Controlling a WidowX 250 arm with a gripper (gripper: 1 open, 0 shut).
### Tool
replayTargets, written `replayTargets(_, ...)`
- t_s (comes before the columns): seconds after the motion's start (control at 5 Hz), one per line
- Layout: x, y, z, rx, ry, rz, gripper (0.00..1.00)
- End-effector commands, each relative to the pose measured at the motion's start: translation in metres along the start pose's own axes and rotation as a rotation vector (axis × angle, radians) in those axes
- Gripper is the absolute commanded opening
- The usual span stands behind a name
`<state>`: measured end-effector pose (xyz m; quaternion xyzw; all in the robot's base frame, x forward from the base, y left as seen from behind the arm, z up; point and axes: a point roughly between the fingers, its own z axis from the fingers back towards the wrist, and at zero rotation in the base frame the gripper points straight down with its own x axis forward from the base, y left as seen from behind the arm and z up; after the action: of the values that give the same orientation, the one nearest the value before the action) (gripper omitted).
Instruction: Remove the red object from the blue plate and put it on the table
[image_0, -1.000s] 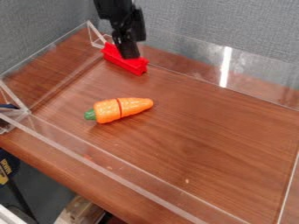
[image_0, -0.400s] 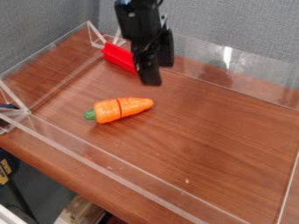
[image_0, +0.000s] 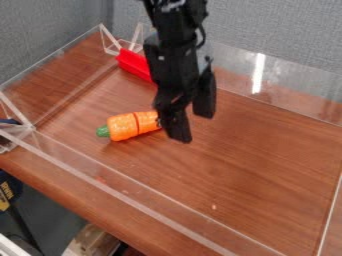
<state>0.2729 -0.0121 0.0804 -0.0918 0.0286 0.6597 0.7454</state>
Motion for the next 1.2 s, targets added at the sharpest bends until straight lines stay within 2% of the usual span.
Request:
replayTargets(0.0,0.015,-0.014,0.022,-0.078,-0.021,0.036,1.0)
replayTargets(0.2,0.034,-0.025,0.029,-0.104,-0.043,0.177,1.0)
replayTargets(0.6,0.11,-0.03,0.056,-0.138,-0.044,0.257,1.0)
replayTargets(1.0,0.155,-0.082,0.041,-0.149,-0.058,0.284,1.0)
